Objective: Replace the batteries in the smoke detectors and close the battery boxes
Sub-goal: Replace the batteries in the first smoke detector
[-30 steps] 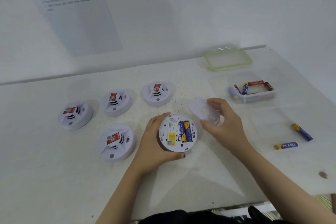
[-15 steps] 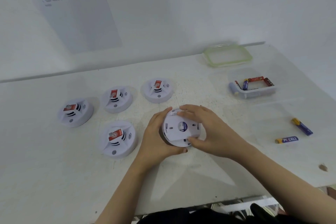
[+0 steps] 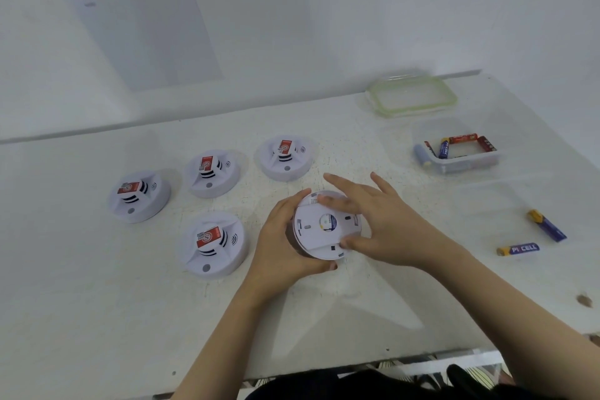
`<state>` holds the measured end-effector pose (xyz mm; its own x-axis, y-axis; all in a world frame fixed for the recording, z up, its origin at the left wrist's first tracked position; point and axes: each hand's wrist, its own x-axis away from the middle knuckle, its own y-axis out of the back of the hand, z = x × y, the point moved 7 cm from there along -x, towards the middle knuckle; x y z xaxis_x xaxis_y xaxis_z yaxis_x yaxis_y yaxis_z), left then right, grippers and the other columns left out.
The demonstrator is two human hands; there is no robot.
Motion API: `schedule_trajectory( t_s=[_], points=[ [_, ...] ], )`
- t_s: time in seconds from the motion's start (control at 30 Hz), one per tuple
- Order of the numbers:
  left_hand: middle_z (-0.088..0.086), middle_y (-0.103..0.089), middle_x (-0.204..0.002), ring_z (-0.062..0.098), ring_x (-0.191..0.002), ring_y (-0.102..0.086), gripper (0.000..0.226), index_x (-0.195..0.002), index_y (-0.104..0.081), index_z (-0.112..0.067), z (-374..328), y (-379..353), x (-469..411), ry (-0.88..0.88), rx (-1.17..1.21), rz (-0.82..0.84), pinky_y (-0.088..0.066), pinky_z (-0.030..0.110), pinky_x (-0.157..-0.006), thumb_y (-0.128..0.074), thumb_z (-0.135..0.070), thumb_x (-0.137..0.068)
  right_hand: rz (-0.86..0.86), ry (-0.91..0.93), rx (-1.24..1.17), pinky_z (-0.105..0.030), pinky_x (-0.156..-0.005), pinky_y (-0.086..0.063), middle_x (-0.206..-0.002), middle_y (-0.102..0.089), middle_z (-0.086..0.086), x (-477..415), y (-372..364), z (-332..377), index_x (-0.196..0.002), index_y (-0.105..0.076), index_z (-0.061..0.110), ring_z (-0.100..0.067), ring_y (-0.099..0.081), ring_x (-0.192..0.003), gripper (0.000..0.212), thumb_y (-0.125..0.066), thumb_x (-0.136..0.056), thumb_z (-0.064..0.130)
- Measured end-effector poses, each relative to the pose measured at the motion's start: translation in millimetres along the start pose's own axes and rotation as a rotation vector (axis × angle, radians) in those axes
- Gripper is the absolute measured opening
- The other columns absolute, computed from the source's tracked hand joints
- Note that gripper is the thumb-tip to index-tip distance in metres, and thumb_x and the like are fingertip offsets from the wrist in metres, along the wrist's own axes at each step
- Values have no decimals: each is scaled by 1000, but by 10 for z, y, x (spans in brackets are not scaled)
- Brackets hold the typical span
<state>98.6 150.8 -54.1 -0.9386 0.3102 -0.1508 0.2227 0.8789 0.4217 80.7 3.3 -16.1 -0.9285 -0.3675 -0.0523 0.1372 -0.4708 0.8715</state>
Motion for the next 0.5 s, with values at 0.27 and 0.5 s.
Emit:
schedule_trajectory(
  t_s=[0.27, 0.5],
  points=[
    [-16, -55, -127, 9, -121, -54, 105, -137, -47, -27, 28, -8, 6, 15, 11, 8, -51, 44, -97, -94, -28, -44, 100, 20, 28, -33, -114, 19, -146, -26, 27, -8, -29, 17, -149, 4, 31, 9, -5, -139, 92, -63, -86, 28],
    [-13, -55, -129, 12, -122, -54, 104, -136, -48, -27, 19, -14, 1, 15, 25, 9, -50, 44, -98, -93, -34, -42, -63, 52, -127, -29, -119, -2, -155, -17, 12, 51, 3, -44, -144, -17, 37, 3, -6, -141, 80, -66, -80, 37]
  ],
)
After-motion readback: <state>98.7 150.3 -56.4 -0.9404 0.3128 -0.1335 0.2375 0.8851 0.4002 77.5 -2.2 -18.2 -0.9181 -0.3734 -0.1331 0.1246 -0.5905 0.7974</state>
